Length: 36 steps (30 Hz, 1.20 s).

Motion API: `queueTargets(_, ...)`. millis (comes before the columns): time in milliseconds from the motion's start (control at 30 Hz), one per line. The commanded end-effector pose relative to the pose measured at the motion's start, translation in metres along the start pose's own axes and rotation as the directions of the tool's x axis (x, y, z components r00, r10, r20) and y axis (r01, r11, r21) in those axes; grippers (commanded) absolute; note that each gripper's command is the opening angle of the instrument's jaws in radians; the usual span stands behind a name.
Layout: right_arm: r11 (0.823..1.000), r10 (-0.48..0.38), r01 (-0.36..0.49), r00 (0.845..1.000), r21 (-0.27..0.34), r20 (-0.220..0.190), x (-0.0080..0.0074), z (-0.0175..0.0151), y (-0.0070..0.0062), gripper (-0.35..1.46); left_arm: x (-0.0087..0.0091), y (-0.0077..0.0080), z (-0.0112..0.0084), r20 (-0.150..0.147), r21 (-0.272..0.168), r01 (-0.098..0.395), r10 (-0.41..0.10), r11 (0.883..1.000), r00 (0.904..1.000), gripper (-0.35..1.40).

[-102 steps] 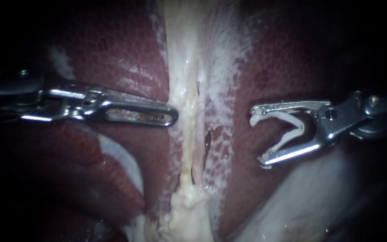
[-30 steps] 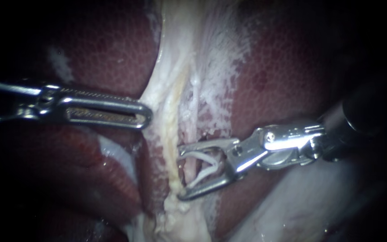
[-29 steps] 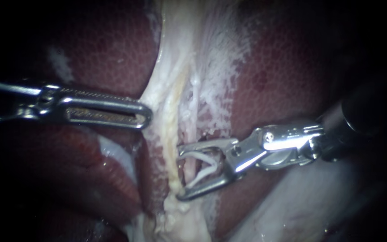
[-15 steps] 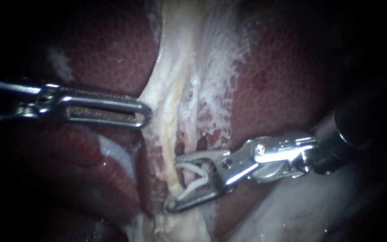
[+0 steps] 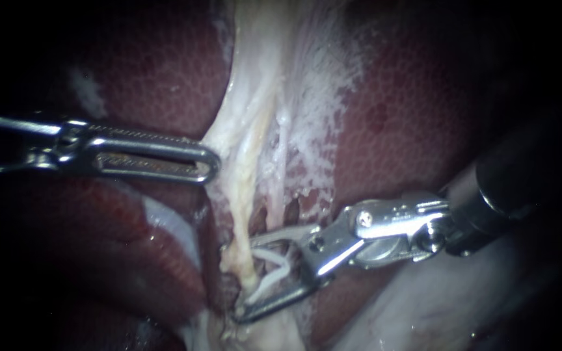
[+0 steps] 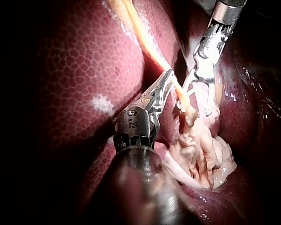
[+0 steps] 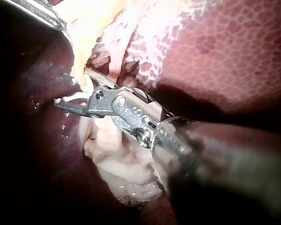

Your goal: Clipping first clip left tube

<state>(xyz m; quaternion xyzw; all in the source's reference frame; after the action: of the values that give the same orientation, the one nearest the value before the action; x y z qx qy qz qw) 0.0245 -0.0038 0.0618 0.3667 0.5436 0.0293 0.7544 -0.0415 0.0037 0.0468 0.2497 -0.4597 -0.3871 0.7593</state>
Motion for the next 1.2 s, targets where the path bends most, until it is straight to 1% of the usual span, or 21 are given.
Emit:
queueTargets(33,1.0,0.001,-0.001,1.0,-0.002,-0.003,0.0001,0.0002,0.0001,0.59,0.0,0.0,0.0001,0.0,-0.002,0.0,0.0,1.0,1.0,-0.32)
queueTargets(233,1.0,0.002,-0.002,1.0,-0.006,-0.013,0.0006,0.0011,0.0007,0.59,0.0001,0.0,0.0002,0.001,-0.003,-0.001,0.001,1.0,1.0,-0.32)
queueTargets(433,1.0,0.002,-0.003,0.999,-0.009,-0.04,0.0012,0.0021,0.0014,0.59,0.0001,0.0,0.0003,0.001,-0.003,-0.001,0.001,1.0,1.0,-0.32)
queueTargets(533,1.0,0.001,-0.001,0.998,-0.007,-0.06,0.0013,0.0024,0.0015,0.6,0.0001,0.0,0.0003,0.001,-0.003,-0.001,0.001,1.0,1.0,-0.32)
queueTargets(733,1.0,0.006,-0.006,0.998,-0.004,-0.063,0.0011,0.002,0.0013,0.59,0.0002,0.0,0.0003,0.001,-0.003,-0.001,0.001,1.0,1.0,-0.32)
queueTargets(867,1.0,0.009,-0.009,0.998,0.001,-0.062,0.0003,0.0012,0.0011,0.58,0.0002,0.0,0.0003,0.001,-0.003,-0.001,0.001,1.0,1.0,-0.32)
queueTargets(900,1.0,0.009,-0.009,0.998,0.001,-0.059,0.0002,0.0011,0.001,0.57,0.0002,0.0,0.0003,0.001,-0.003,-0.002,0.002,1.0,1.0,-0.32)
queueTargets(1000,1.0,0.013,-0.013,0.999,0.0,-0.03,-0.0007,0.0006,0.0009,0.56,0.0002,0.0001,0.0003,0.001,-0.003,-0.002,0.002,1.0,1.0,-0.32)
queueTargets(1033,1.0,0.019,-0.019,1.0,-0.002,-0.012,-0.0011,0.0006,0.0009,0.55,0.0002,0.0001,0.0003,0.001,-0.003,-0.002,0.002,1.0,1.0,-0.32)
queueTargets(1100,1.0,0.022,-0.022,1.0,-0.006,0.011,-0.0019,0.0006,0.001,0.55,0.0003,0.0001,0.0003,0.001,-0.003,-0.002,0.002,1.0,1.0,-0.32)
queueTargets(1200,1.0,0.024,-0.023,0.999,-0.008,0.026,-0.003,0.0008,0.0011,0.55,0.0003,0.0001,0.0004,0.001,-0.003,-0.002,0.002,1.0,1.0,-0.32)
